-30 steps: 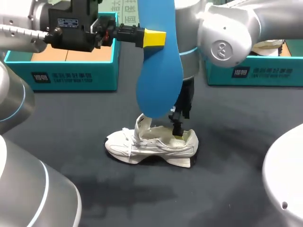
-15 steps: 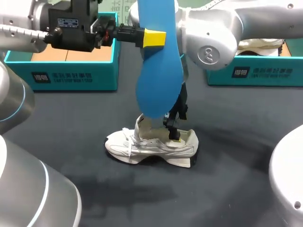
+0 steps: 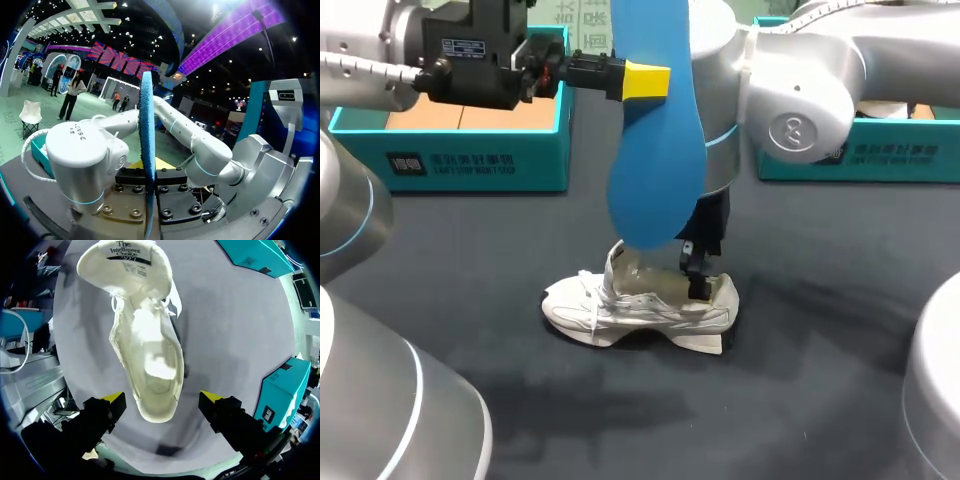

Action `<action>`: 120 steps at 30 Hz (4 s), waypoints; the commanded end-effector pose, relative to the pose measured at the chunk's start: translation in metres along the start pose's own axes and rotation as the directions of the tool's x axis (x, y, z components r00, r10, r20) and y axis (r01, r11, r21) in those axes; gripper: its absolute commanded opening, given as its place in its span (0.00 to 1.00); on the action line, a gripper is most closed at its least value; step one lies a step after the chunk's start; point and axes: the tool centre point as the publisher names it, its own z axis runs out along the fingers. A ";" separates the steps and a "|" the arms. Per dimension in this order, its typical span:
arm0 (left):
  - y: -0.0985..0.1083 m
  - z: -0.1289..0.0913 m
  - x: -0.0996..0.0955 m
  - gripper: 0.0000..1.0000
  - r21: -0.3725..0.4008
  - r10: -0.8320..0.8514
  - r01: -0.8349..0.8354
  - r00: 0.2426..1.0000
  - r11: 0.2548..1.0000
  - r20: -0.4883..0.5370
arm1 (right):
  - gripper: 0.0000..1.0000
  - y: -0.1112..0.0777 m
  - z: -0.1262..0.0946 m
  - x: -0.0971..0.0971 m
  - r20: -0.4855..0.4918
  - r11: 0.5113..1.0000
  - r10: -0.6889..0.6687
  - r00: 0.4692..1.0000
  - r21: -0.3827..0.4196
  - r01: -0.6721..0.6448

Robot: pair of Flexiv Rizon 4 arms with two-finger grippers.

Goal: Take the shoe out of the shoebox, open the shoe tongue, remove and reinsert the insole, then place the shoe into the shoebox

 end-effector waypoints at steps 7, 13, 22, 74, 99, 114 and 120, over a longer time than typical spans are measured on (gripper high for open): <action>0.000 0.001 0.000 0.00 -0.001 0.000 0.000 1.000 1.000 0.000 | 1.00 -0.002 0.004 0.005 0.010 1.000 -0.016 1.000 -0.012 0.016; 0.000 0.001 0.000 0.00 -0.001 0.000 0.000 1.000 1.000 0.000 | 1.00 0.000 0.006 0.005 0.024 0.999 -0.023 0.999 -0.027 0.024; 0.000 0.001 0.000 0.00 -0.001 0.000 0.000 1.000 1.000 0.000 | 1.00 0.014 -0.004 -0.016 0.050 0.997 -0.068 0.996 -0.024 0.070; 0.000 0.001 0.000 0.00 -0.001 0.000 0.000 1.000 1.000 0.000 | 0.35 0.050 0.061 -0.028 0.043 0.991 -0.120 0.992 -0.062 0.122; 0.000 0.001 0.000 0.00 -0.001 0.000 0.000 1.000 1.000 0.000 | 0.00 0.043 0.020 -0.019 0.009 0.998 -0.036 0.999 -0.055 0.037; 0.000 0.001 0.000 0.00 -0.001 0.000 0.000 1.000 1.000 0.000 | 0.00 0.030 0.009 0.003 -0.217 0.901 0.368 0.904 -0.155 -0.404; 0.000 0.001 0.000 0.00 -0.001 0.000 0.000 1.000 1.000 0.000 | 0.00 0.030 0.009 0.003 -0.217 0.901 0.368 0.904 -0.155 -0.404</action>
